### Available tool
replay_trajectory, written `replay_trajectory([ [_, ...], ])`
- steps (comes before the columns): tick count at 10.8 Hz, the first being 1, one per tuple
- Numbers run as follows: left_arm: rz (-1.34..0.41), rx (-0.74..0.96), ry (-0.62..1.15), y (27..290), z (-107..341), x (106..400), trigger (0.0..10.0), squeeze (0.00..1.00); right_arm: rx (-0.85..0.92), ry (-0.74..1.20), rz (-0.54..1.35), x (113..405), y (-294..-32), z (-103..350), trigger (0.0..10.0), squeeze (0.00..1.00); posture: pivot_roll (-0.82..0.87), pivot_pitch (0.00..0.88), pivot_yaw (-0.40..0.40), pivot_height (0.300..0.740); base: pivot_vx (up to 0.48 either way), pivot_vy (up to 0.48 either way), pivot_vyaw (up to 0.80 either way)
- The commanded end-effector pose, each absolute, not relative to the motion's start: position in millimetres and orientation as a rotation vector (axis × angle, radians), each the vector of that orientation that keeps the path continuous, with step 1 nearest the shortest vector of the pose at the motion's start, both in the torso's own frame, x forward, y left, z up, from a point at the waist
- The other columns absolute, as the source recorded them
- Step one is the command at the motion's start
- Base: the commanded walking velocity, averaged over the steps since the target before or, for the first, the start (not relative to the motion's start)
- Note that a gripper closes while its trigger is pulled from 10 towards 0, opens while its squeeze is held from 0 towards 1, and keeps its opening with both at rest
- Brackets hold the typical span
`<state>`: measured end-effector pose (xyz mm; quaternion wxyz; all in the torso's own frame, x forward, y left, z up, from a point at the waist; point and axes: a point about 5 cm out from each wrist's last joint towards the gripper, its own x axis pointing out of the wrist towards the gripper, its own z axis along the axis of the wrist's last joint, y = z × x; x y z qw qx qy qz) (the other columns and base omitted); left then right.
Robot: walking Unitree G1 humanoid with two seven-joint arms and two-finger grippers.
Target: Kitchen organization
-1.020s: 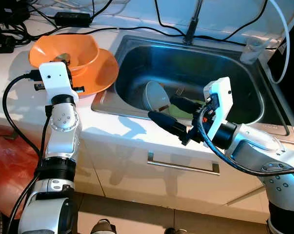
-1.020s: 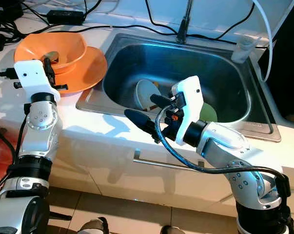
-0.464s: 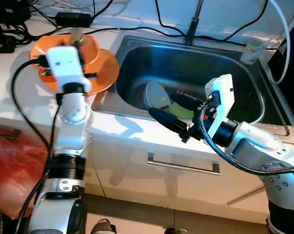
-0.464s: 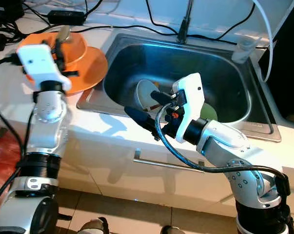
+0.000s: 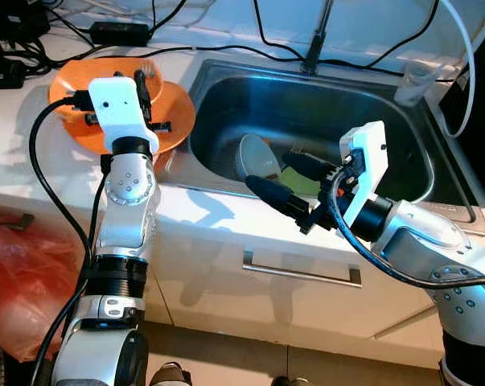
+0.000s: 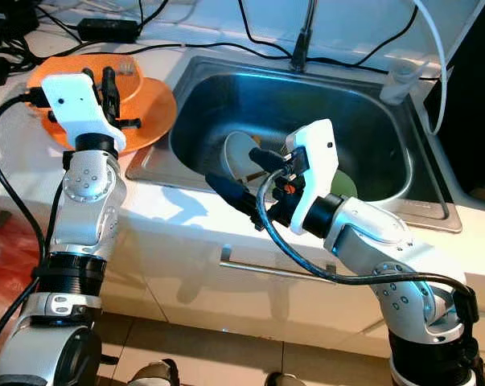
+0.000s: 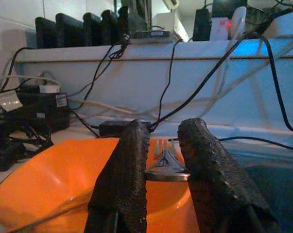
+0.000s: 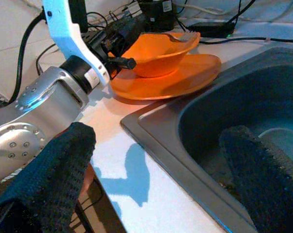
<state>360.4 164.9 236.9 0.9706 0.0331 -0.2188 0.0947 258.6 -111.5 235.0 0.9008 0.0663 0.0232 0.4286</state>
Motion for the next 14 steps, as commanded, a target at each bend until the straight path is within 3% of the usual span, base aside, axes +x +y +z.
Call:
replay_trajectory([
  [1, 0.169, 0.062, -0.456, 162, 242, 359, 0.0, 0.0, 0.125, 0.038, 0.861, 261, -116, 237, 10.0, 0.0, -0.03, 0.097, -0.042, 0.74, 0.0, 0.0, 0.0],
  [4, 0.044, -0.003, -0.45, 141, 246, 363, 0.0, 0.0, 0.123, 0.028, 0.834, 263, -117, 237, 10.0, 0.0, -0.03, 0.09, -0.03, 0.74, 0.0, 0.0, 0.0],
  [14, -0.295, -0.048, -0.343, 73, 223, 368, 0.0, 0.0, 0.038, 0.14, 0.507, 262, -161, 222, 10.0, 0.0, -0.13, 0.11, 0.03, 0.74, 0.0, 0.0, 0.0],
])
